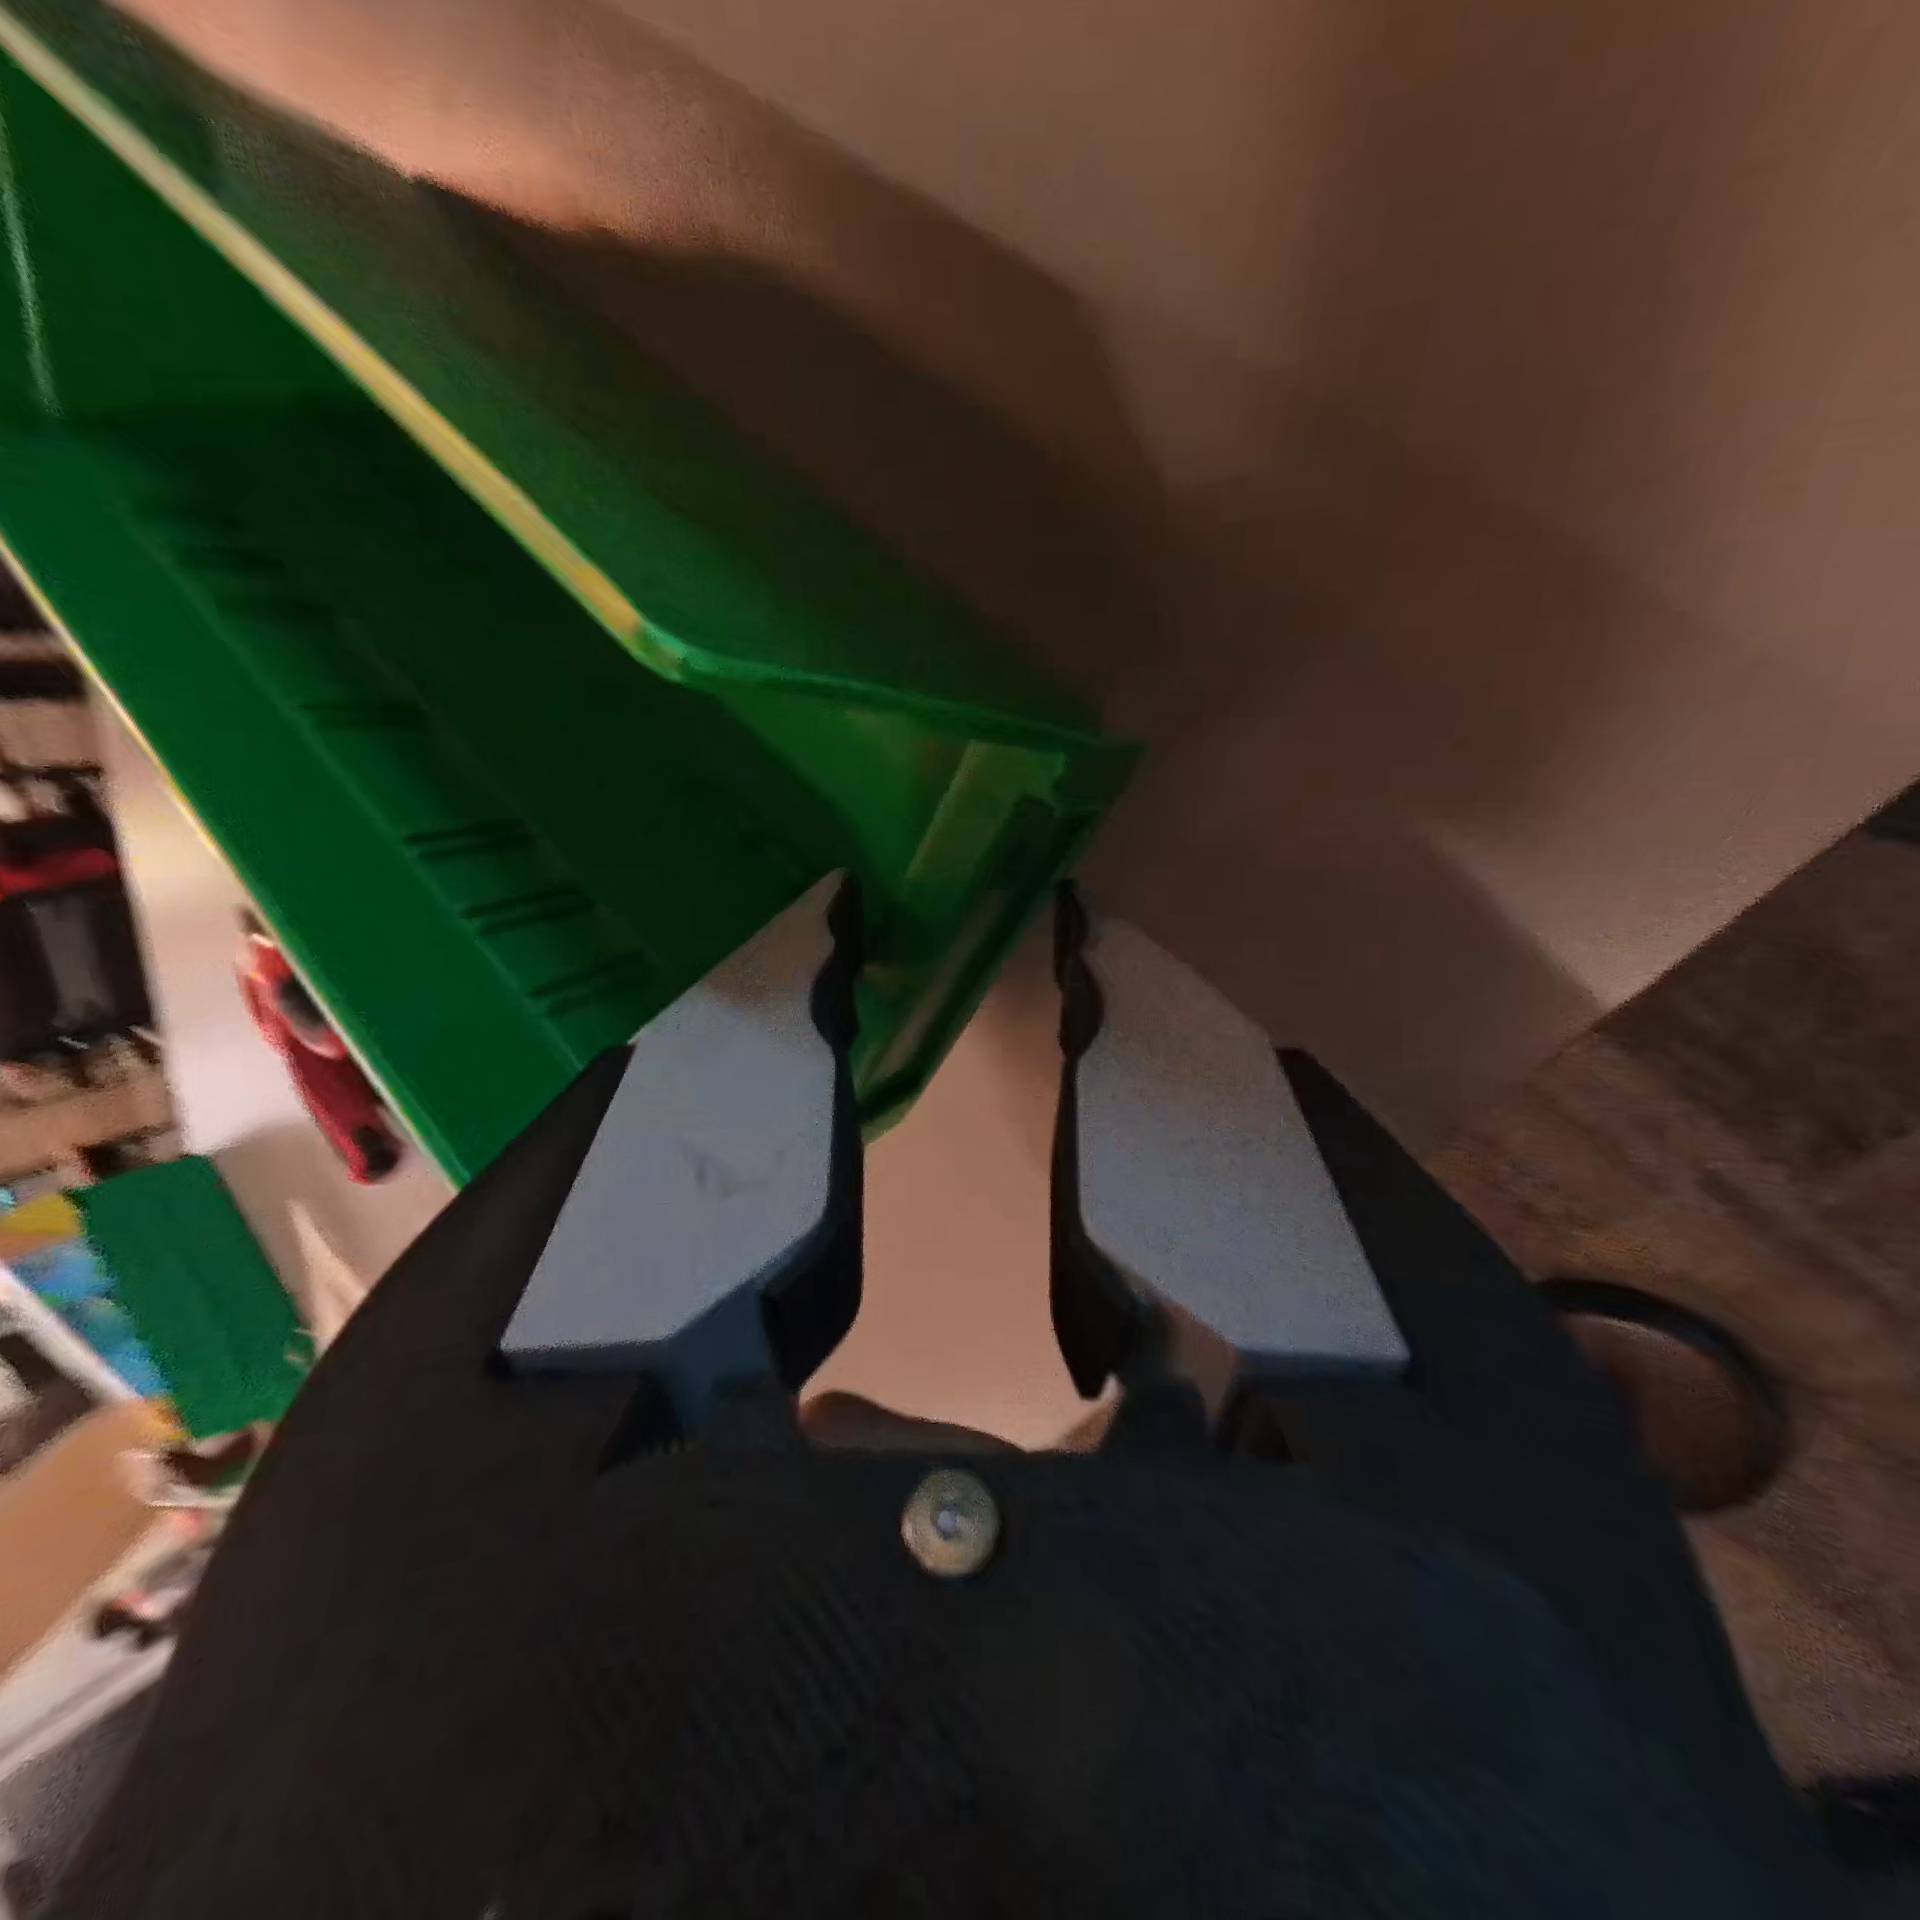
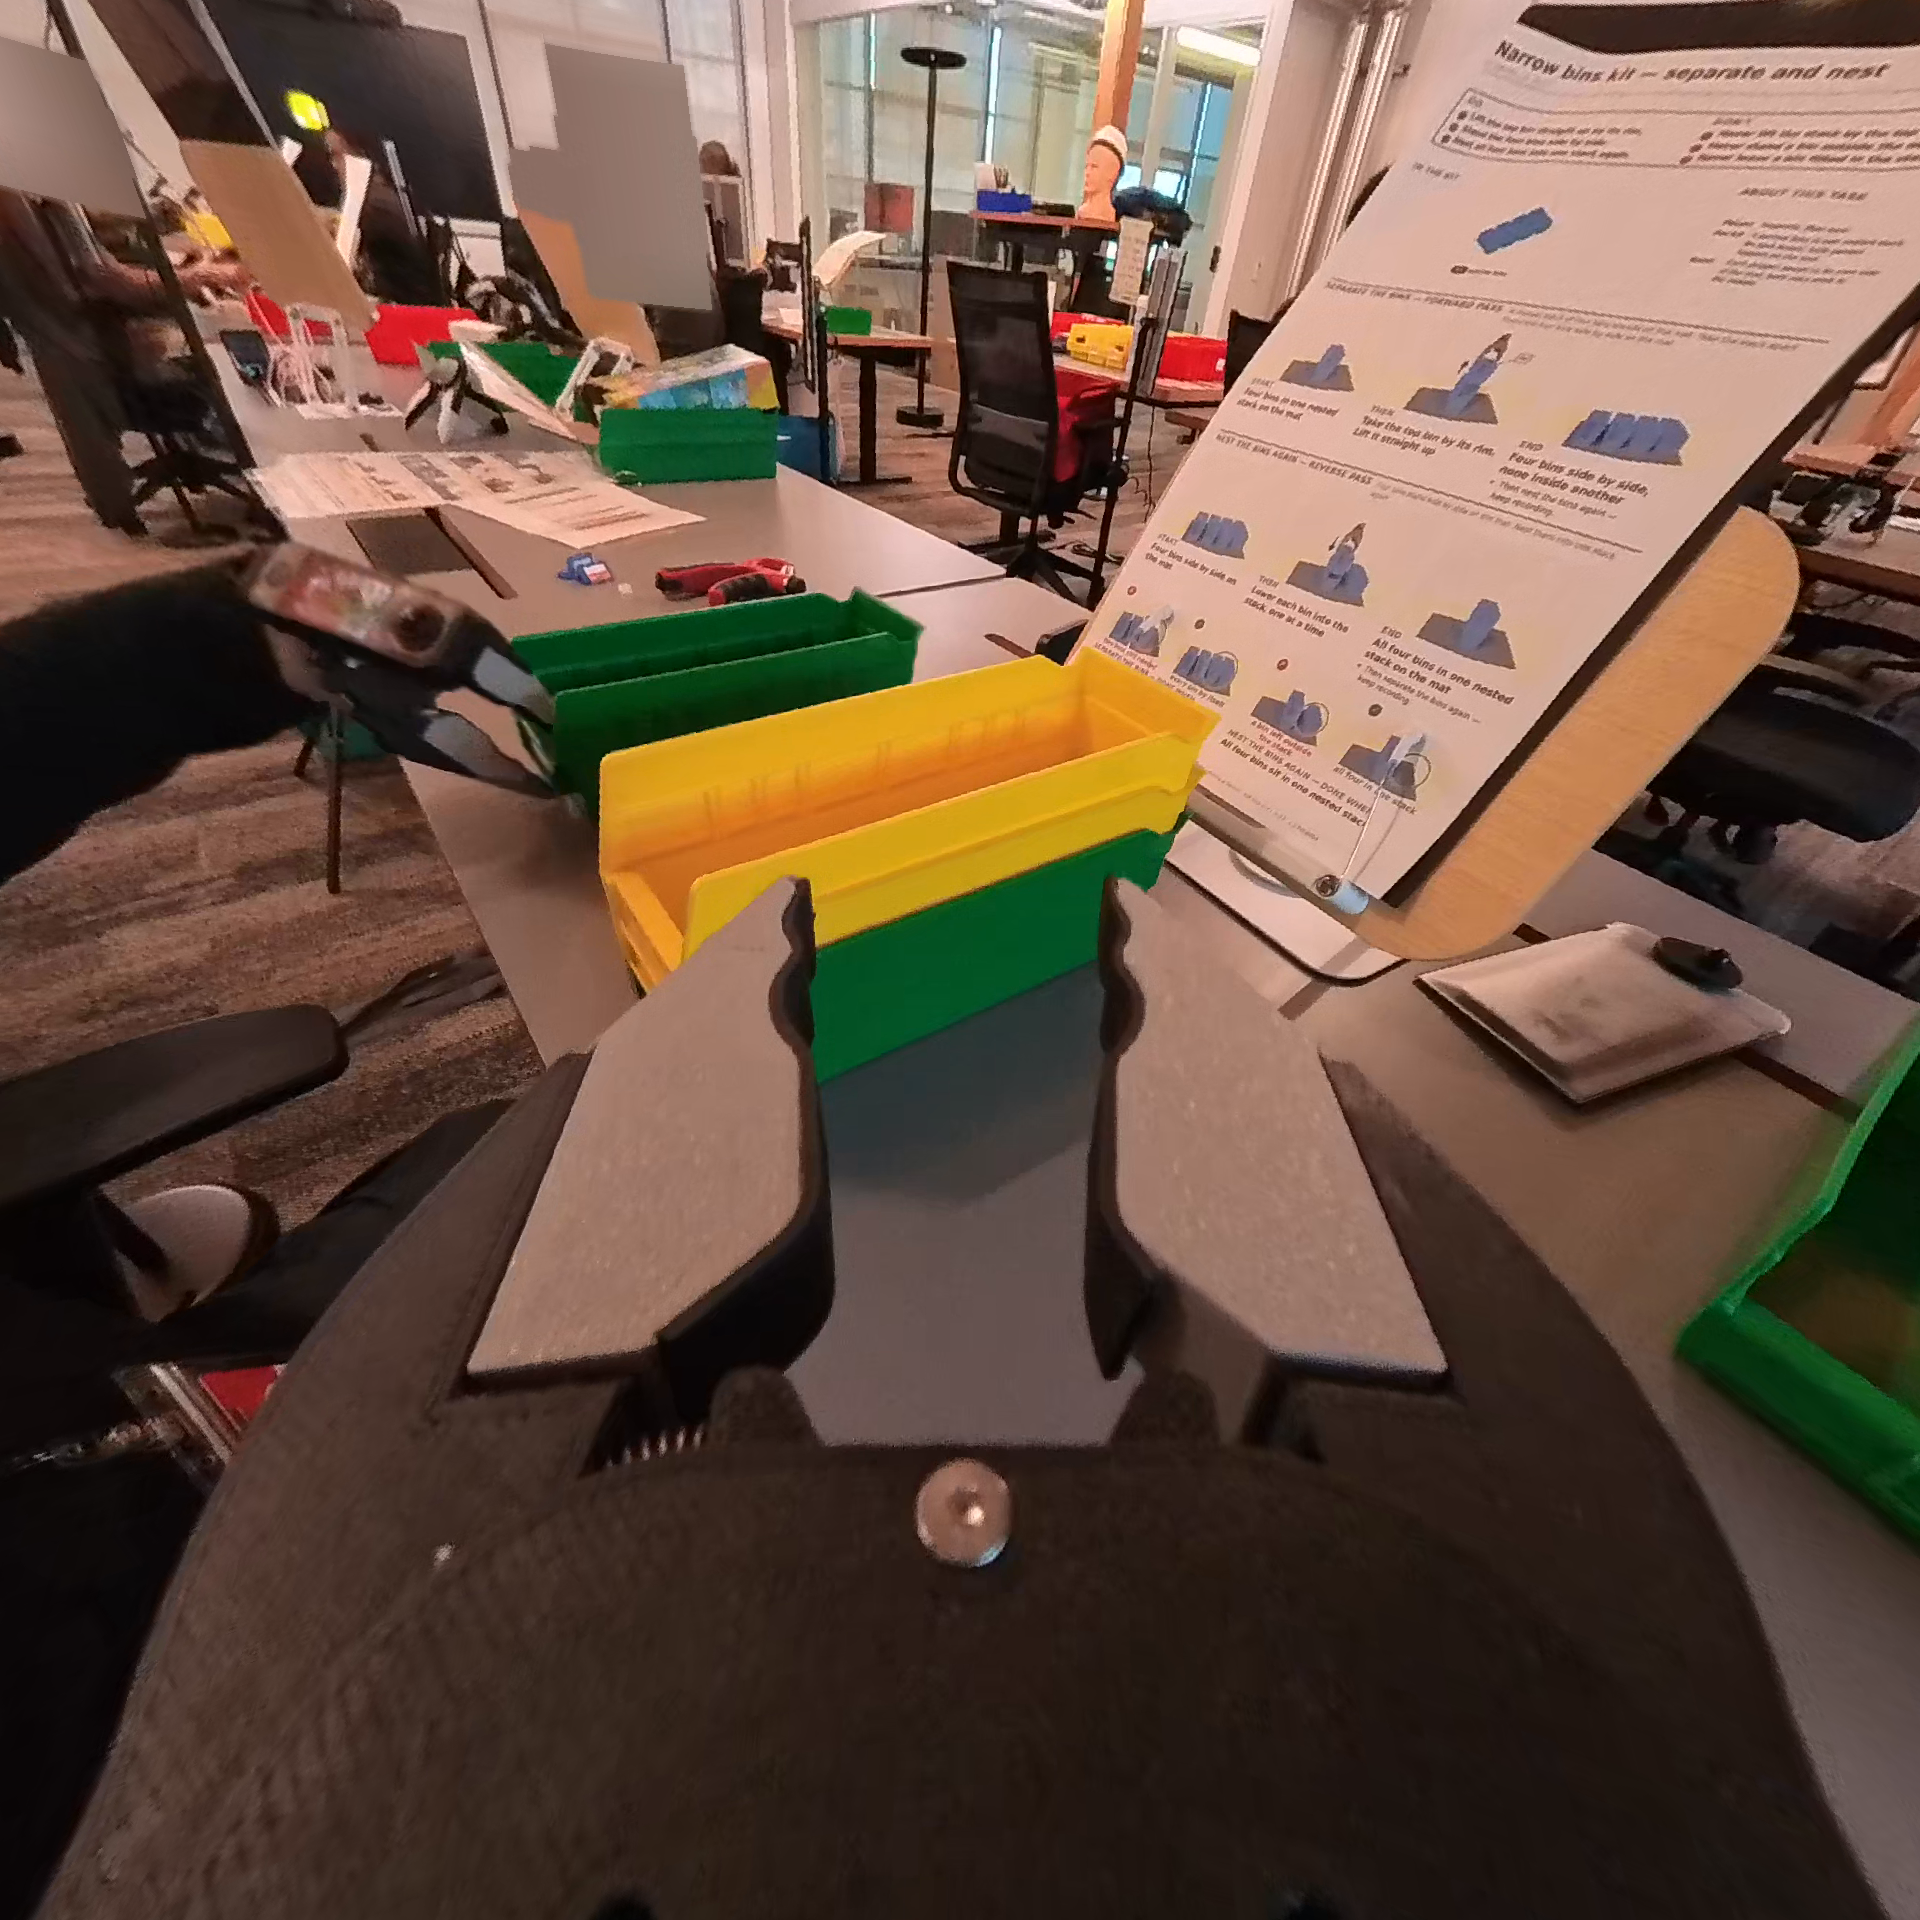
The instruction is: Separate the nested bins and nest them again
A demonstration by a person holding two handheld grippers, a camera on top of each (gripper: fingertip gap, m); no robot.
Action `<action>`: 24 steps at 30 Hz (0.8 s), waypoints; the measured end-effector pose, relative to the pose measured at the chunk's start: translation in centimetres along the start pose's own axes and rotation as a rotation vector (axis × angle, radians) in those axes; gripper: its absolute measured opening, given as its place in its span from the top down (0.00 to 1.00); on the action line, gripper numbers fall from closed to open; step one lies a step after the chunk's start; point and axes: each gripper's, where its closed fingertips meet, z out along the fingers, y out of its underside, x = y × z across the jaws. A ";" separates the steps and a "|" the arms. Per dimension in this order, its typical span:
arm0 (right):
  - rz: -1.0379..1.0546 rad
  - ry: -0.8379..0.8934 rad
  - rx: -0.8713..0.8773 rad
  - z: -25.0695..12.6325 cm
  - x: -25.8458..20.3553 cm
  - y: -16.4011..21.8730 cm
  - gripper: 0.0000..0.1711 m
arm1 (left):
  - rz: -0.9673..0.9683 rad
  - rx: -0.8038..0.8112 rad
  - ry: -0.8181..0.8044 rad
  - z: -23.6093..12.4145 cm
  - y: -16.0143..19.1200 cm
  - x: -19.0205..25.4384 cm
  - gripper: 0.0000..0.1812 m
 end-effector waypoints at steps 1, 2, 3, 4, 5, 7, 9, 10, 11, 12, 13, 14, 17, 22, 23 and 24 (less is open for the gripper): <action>0.002 0.000 -0.001 -0.1 0.0 0.1 0.70 | 0.038 0.011 -0.035 0.1 -0.4 -0.5 0.81; 0.004 0.000 -0.001 -0.2 0.1 0.1 0.70 | 0.038 0.016 -0.094 0.1 -0.8 -1.2 0.82; 0.006 0.004 0.000 -0.3 0.3 0.1 0.70 | 0.031 0.035 -0.152 -0.1 -1.4 -1.8 0.82; 0.008 0.008 0.003 -0.5 0.4 0.1 0.70 | 0.032 0.068 -0.195 -0.4 -2.2 -2.0 0.82; 0.011 0.012 0.008 -0.6 0.6 0.1 0.70 | 0.033 0.091 -0.228 -0.8 -2.9 -2.1 0.83; 0.022 0.012 0.021 -0.8 0.9 -0.1 0.71 | 0.081 0.090 -0.304 -1.6 -3.9 -2.2 0.84; 0.038 0.006 0.035 -1.0 1.1 -0.2 0.71 | 0.123 0.043 -0.366 -2.4 -4.2 -2.7 0.84; 0.046 0.002 0.039 -1.0 1.2 -0.2 0.72 | 0.128 0.057 -0.407 -3.0 -4.7 -3.2 0.85; 0.052 -0.002 0.040 -1.0 1.3 -0.1 0.72 | 0.116 0.070 -0.421 -3.5 -5.1 -3.5 0.85; 0.055 -0.007 0.037 -0.9 1.3 0.0 0.72 | 0.092 0.090 -0.428 -4.1 -5.5 -3.8 0.85; 0.055 -0.008 0.031 -0.9 1.3 0.2 0.72 | 0.067 0.114 -0.447 -4.8 -5.9 -4.4 0.85; 0.052 -0.004 0.025 -0.9 1.4 0.3 0.73 | 0.044 0.134 -0.484 -5.8 -6.3 -5.1 0.86; 0.049 0.000 0.014 -0.8 1.5 0.5 0.73 | 0.014 0.199 -0.576 -8.7 -7.8 -6.8 0.86; 0.064 -0.009 0.017 -0.7 1.5 0.7 0.73 | 0.092 0.260 -0.699 -12.8 -10.5 -7.4 0.88; 0.065 -0.008 0.015 -0.7 1.6 0.7 0.73 | 0.103 0.262 -0.663 -12.9 -11.0 -6.8 0.88; 0.064 -0.006 0.013 -0.7 1.7 0.8 0.73 | 0.107 0.275 -0.639 -13.0 -11.4 -6.3 0.88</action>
